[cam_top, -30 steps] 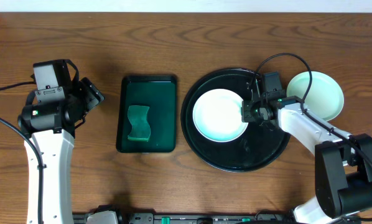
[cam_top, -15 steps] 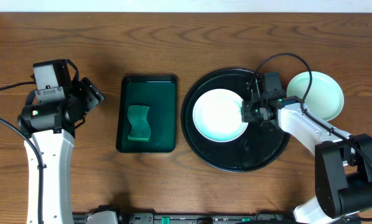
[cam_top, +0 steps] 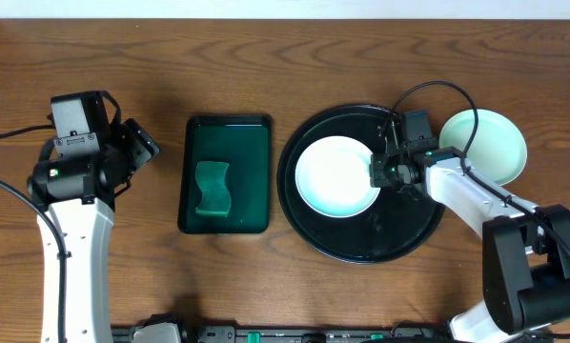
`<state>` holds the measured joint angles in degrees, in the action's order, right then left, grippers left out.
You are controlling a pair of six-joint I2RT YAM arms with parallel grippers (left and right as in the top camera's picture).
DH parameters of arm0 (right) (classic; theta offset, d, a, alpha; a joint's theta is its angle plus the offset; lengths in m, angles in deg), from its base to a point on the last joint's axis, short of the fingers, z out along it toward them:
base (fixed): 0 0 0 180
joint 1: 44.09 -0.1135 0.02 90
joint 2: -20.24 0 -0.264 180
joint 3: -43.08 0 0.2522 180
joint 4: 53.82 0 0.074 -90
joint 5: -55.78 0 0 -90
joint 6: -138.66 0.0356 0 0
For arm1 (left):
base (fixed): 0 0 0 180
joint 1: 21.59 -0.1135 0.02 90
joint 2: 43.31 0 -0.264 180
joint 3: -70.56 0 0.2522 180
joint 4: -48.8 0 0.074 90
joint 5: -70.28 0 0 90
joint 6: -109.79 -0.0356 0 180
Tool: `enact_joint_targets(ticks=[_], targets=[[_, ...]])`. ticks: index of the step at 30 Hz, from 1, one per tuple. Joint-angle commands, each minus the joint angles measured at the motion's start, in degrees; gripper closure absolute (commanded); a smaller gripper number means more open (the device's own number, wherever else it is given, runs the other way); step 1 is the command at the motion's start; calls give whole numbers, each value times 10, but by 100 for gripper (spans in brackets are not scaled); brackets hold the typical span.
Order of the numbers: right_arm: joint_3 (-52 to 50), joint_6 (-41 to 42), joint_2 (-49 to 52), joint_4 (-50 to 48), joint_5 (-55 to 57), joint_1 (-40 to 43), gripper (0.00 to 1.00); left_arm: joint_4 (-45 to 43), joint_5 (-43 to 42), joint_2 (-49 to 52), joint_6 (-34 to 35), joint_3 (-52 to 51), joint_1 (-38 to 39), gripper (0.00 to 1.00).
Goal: Clean dirty plates on tray and stack at the side
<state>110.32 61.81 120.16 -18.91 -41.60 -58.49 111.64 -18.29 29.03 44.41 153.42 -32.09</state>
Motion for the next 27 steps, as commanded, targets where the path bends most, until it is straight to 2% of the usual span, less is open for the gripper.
enact_joint_targets(ticks=[1, 27], targets=[[-4, -5, 5, -2, -14, -11, 99, 2, 1, 5, 1, -4, -3, 18], [-4, -5, 5, -1, -1, -11, 98, 2, 1, 5, 1, -4, -3, 18]])
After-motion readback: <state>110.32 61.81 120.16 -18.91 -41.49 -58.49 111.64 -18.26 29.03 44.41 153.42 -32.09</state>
